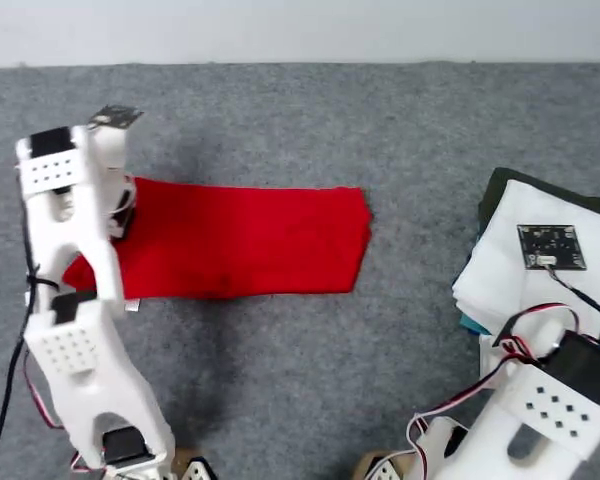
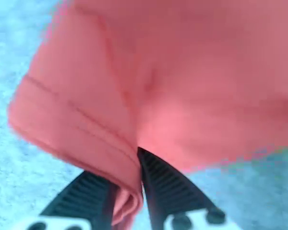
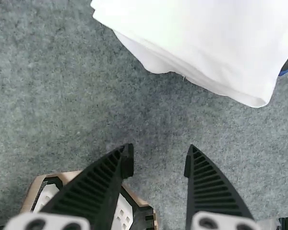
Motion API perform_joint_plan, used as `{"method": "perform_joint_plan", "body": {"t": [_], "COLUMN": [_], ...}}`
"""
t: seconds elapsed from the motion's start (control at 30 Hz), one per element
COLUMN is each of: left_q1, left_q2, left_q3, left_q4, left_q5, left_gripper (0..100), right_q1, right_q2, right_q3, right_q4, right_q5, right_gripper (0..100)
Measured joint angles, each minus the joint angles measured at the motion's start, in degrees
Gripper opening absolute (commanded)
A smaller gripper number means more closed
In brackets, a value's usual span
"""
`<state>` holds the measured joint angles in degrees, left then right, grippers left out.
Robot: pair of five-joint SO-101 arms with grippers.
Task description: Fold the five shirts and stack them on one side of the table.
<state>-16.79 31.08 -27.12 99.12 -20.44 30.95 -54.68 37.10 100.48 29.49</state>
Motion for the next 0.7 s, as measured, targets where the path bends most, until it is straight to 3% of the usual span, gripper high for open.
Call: {"method": "perform_joint_plan", "body": {"t": [0.23,0.7], "left_q1": [8.5,27.4], "left_q2": [-9.0,-9.1], "left_q3": [2.7,2.3], "left_q4": [0.2,0.2], "left_q5": [2.6,12.0], "left_gripper": [1,1], "right_q1": [0.0,0.0], "right_q2": [0.0,0.0], "right_q3": [0.0,0.0], "right_q4": [0.0,0.0], "right_q5": [0.0,0.0], "right_gripper": [17.7,17.7]}}
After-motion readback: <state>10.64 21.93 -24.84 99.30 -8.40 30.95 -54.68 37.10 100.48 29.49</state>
